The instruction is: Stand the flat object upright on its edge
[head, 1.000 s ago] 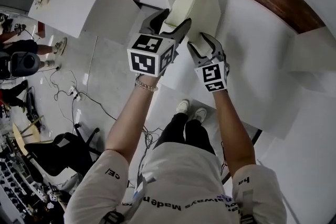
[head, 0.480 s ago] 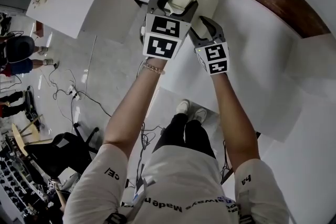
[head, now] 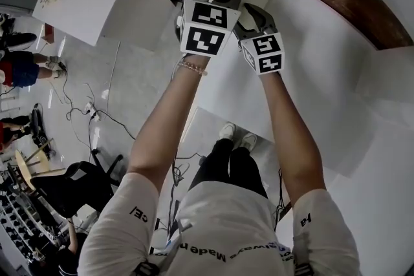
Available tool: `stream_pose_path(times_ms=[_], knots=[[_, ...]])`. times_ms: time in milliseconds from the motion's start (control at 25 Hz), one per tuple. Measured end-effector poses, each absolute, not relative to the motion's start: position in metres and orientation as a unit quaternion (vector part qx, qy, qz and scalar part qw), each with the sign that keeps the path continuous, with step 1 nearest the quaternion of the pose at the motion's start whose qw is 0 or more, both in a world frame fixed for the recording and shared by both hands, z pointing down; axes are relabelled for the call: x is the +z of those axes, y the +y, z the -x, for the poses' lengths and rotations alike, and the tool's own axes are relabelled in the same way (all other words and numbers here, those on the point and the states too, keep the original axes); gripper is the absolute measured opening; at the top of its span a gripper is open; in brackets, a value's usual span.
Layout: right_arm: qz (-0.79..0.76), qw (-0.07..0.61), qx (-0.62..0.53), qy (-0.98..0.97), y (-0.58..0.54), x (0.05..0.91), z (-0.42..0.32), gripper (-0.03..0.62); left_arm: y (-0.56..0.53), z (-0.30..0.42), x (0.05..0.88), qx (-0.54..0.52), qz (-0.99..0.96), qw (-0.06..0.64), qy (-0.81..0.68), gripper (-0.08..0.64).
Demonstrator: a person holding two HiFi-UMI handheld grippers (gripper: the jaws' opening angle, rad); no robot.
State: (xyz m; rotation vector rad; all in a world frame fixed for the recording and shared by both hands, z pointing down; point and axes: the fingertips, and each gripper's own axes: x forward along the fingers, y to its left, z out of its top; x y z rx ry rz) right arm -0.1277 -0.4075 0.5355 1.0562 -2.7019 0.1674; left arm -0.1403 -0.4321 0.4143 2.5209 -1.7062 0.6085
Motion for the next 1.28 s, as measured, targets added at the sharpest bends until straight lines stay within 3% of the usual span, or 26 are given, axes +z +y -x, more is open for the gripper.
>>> stream_pose_path(times_ms=[640, 1040, 1280], knots=[[-0.354, 0.136, 0.056, -0.924, -0.434, 0.536, 0.134, 0.232, -0.444, 0.139, 0.411, 0.196, -0.806, -0.011, -0.559, 0.216], [-0.364, 0.129, 0.068, -0.920, -0.391, 0.511, 0.075, 0.232, -0.399, 0.129, 0.391, 0.158, -0.806, 0.005, -0.570, 0.216], [-0.377, 0.108, 0.073, -0.917, -0.334, 0.468, 0.027, 0.198, -0.329, 0.111, 0.384, 0.120, -0.827, 0.045, -0.548, 0.199]])
